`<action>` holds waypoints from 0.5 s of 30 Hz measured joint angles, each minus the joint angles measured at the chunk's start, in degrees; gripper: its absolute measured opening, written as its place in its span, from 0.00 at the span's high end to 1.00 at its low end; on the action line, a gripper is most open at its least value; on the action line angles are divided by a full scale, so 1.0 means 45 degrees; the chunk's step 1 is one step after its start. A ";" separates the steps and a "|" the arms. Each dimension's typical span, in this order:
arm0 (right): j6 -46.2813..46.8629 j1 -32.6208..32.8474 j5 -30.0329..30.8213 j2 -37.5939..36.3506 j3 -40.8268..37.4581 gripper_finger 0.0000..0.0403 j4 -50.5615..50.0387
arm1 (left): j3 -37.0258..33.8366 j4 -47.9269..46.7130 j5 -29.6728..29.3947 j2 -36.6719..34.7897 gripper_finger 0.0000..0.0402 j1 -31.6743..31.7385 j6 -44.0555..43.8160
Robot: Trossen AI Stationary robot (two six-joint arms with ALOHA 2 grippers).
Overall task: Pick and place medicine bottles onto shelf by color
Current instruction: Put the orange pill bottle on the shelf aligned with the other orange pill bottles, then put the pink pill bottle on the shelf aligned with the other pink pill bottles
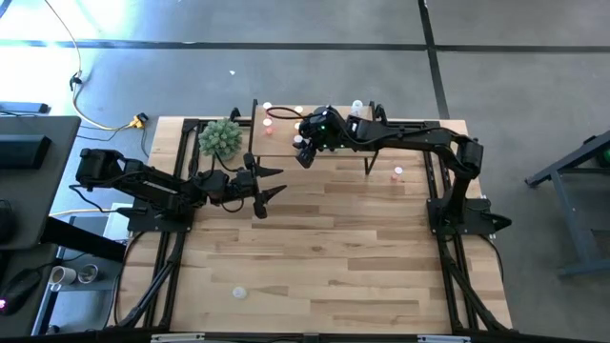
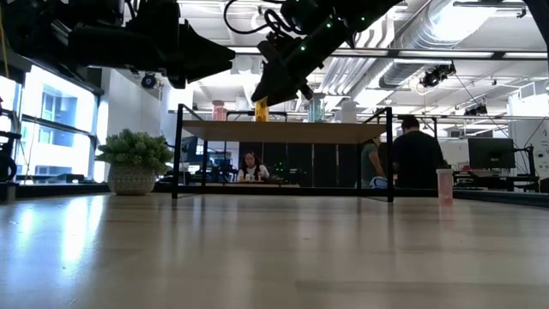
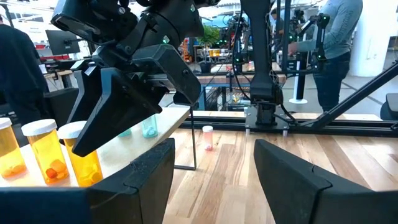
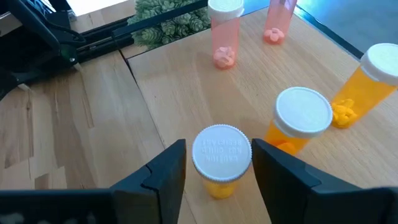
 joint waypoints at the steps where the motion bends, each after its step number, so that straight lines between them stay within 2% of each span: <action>1: -0.0034 0.0000 0.0000 0.0000 0.0005 0.57 0.0000 | 0.0000 0.0000 0.0000 0.0000 0.47 0.0000 0.0004; 15: -0.0108 0.0000 -0.0073 0.0000 0.1245 0.56 -0.1325 | 0.0000 -0.0043 -0.0016 0.0000 0.47 0.0000 0.0004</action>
